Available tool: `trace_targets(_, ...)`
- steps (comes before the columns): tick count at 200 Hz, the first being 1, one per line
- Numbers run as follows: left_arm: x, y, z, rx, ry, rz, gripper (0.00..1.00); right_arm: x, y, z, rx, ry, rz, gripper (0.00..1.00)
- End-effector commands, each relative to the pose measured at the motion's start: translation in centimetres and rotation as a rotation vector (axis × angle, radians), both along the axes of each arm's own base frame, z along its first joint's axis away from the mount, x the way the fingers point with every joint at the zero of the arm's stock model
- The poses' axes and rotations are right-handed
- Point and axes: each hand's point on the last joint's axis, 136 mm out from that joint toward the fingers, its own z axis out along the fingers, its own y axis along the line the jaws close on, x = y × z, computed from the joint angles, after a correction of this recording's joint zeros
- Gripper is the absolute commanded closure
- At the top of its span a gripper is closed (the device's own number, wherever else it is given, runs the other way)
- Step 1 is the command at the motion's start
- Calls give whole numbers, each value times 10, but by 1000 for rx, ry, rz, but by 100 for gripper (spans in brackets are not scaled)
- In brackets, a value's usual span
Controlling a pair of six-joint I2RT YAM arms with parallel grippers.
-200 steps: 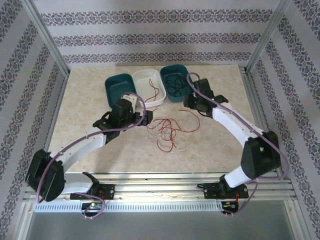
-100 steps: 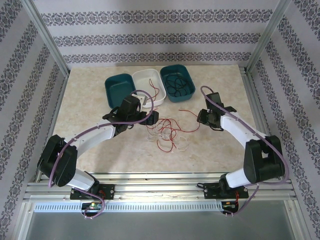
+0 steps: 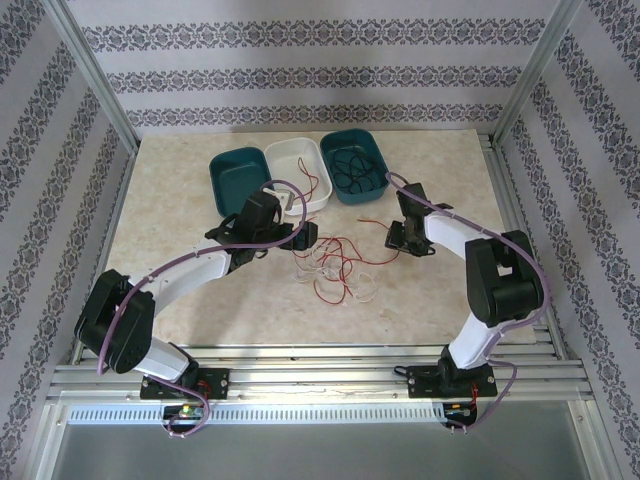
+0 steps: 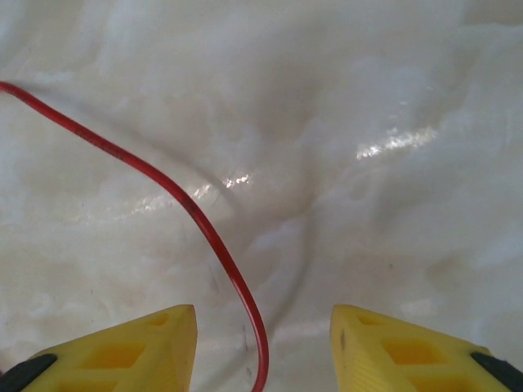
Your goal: Untangle the cables
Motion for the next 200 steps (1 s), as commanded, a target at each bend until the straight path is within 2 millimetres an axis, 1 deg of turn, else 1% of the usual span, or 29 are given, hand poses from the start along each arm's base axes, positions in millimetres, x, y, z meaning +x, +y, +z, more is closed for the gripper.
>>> trace_targets(1,1,4,-4,-16,5,15,1,6,0,-5,-23,12,19,53)
trace_targets(15,1,4,-6,-16,7,20,1,4,1,-9,-32,31,28,55)
trace_targets(31,2,3,-7,-17,8,15,1,4,1,-9,-55,42,36,59)
trace_targets(50,1,2,-7,-21,12,9,1,3,4,-8,-54,39,42,71)
trace_targets(62,0,2,-7,-23,11,9,1,3,3,-5,-56,33,37,75)
trace_targets(79,-2,4,-6,-20,5,8,1,5,2,4,-61,13,41,81)
trace_targets(111,-4,7,-4,-11,-4,9,1,8,-2,31,-88,-40,60,100)
trace_targets(139,-5,8,-4,-10,-5,10,1,5,-12,56,-136,-81,61,100)
trace_targets(166,-5,7,-1,-15,-13,3,1,1,-16,83,-148,-138,65,100)
trace_targets(188,-4,4,3,-19,-24,-9,1,-1,-17,109,-144,-197,68,100)
trace_targets(200,-3,2,7,-20,-38,-25,1,-2,-18,127,-147,-232,71,100)
